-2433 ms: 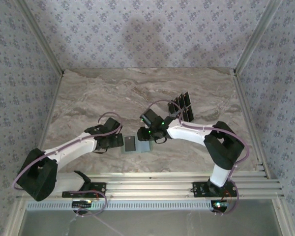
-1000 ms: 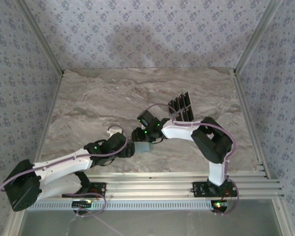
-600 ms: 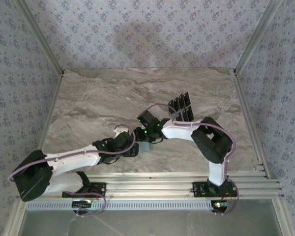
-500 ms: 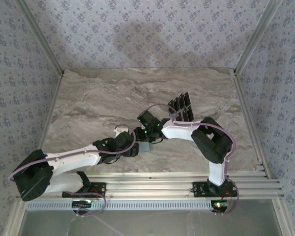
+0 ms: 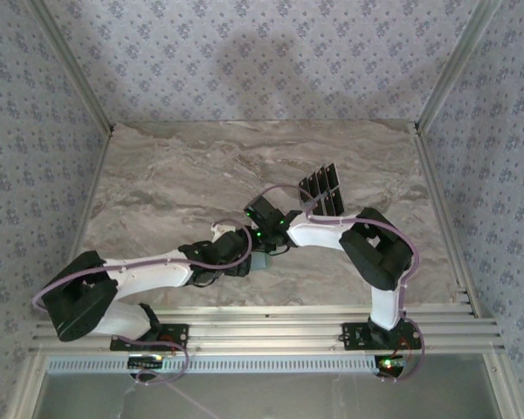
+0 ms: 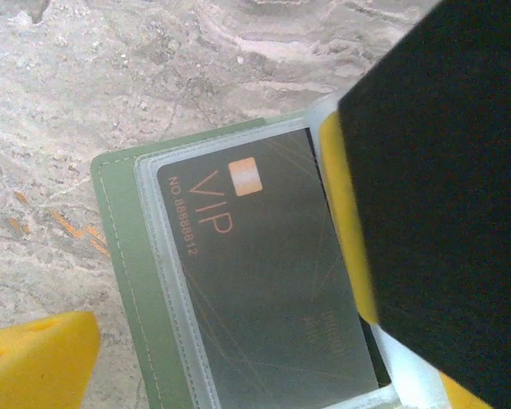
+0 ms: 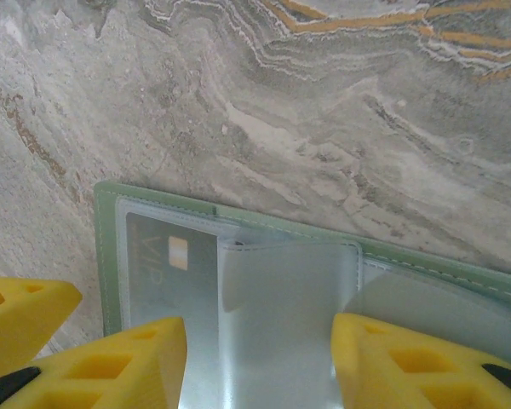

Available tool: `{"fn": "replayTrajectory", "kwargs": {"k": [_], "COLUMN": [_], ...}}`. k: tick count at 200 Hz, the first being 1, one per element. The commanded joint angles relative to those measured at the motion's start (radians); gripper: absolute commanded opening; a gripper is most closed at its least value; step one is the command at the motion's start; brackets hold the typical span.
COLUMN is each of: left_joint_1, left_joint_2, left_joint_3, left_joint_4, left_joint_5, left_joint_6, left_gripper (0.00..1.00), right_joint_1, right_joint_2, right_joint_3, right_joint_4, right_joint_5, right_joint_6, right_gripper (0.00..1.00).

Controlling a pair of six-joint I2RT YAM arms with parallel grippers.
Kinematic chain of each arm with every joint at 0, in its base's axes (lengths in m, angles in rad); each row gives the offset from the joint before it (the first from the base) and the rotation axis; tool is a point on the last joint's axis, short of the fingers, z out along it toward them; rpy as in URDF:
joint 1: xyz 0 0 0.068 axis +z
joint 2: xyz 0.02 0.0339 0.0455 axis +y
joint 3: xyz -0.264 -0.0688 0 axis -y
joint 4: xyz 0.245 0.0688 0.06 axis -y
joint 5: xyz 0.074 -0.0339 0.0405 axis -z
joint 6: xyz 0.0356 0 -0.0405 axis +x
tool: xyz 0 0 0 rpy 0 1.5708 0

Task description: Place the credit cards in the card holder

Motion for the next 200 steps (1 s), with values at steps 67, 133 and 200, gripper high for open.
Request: {"fn": "replayTrajectory", "kwargs": {"k": [67, 133, 200], "left_joint_1": [-0.008, -0.008, -0.008], "left_joint_2": [0.020, 0.013, 0.005], "left_joint_3": [-0.028, -0.038, -0.040], "left_joint_4": [-0.001, 0.000, -0.003], "left_joint_5": [-0.031, -0.033, -0.037], "left_joint_6": [-0.018, -0.026, -0.028], "left_gripper": [1.00, 1.00, 1.00], "right_joint_1": [-0.022, -0.023, -0.003], "right_joint_2": [-0.133, -0.117, -0.068], "right_joint_3": [-0.053, -0.108, -0.115], "right_joint_4": [-0.049, 0.007, 0.033], "right_joint_5": [0.009, -0.001, -0.003], "right_joint_6": [0.013, 0.043, 0.064], "right_gripper": [0.52, 0.52, 0.52]}}
